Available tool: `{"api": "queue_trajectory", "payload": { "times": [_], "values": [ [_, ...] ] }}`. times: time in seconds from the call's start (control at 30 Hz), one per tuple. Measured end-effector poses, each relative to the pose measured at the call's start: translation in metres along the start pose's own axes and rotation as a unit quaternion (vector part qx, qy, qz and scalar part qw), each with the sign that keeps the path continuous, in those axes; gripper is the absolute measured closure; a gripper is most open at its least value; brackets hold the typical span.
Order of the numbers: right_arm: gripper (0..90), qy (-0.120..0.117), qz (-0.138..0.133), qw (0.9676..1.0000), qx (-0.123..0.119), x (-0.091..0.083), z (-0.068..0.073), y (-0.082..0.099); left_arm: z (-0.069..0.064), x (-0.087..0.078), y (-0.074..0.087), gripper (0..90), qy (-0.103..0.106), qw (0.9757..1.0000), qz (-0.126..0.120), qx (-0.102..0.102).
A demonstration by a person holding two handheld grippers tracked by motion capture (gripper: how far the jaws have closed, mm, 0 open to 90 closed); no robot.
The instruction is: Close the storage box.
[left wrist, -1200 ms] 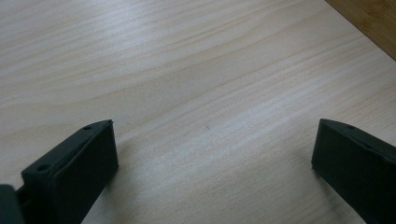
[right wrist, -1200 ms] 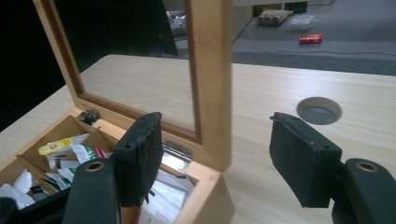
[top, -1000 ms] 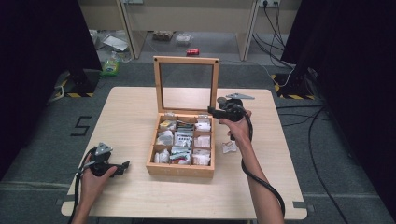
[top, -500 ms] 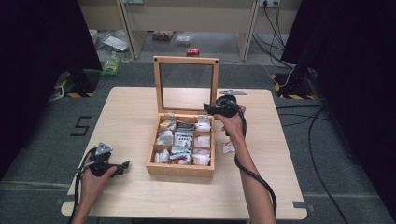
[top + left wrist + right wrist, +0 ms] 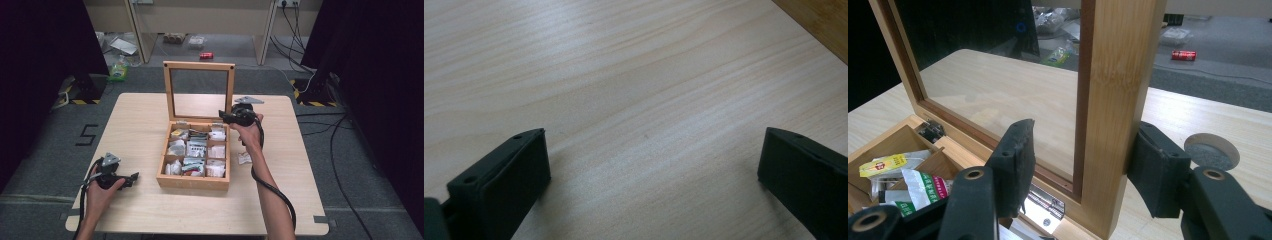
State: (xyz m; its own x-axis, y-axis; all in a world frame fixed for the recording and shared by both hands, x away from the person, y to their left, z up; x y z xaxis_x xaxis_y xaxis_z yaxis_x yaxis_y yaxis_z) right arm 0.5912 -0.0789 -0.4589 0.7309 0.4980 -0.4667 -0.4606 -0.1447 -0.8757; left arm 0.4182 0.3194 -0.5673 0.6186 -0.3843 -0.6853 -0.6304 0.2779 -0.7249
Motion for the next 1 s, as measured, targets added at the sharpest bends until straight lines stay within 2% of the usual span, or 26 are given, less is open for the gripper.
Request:
{"api": "queue_trajectory", "payload": {
  "times": [0.3,0.57,0.7,0.8,0.9,1.0],
  "values": [
    [48.7,0.005,-0.008,0.9998,-0.017,-0.004,0.001,0.001,0.000,0.000,0.000,0.0,0.000,1.0000,0.000,0.000],
    [49.0,-0.002,-0.018,0.9998,-0.012,-0.012,0.005,0.002,0.000,0.000,0.000,0.0,0.000,1.0000,0.000,0.000],
    [52.1,-0.007,-0.019,0.9997,-0.014,-0.019,0.006,0.003,0.000,0.000,0.000,0.0,0.000,1.0000,0.000,0.000],
    [51.9,-0.007,-0.015,0.9993,-0.035,-0.022,0.010,0.004,0.000,0.000,0.000,0.0,0.000,1.0000,0.000,-0.001],
    [51.7,-0.004,-0.017,0.9989,-0.044,-0.024,0.012,0.005,0.000,0.000,0.000,0.0,0.000,1.0000,0.000,-0.001],
    [51.7,-0.004,-0.023,0.9991,-0.034,-0.026,0.012,0.004,0.000,0.000,0.000,0.0,0.001,1.0000,0.000,-0.001]
  ]
}}
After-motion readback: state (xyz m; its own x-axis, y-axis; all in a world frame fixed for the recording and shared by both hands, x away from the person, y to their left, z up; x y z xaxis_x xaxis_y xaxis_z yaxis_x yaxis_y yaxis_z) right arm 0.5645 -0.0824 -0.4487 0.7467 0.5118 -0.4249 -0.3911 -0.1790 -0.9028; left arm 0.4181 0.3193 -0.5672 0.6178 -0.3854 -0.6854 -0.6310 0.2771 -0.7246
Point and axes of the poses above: each handheld gripper's, and its own axes: x roughly forward along the jaws, y roughly out of its underside, z roughly to its left, the point moved 6 cm from there along x, roughly forward along the jaws, and after that the axes turned 4 degrees about y, right-handed, at the moved point
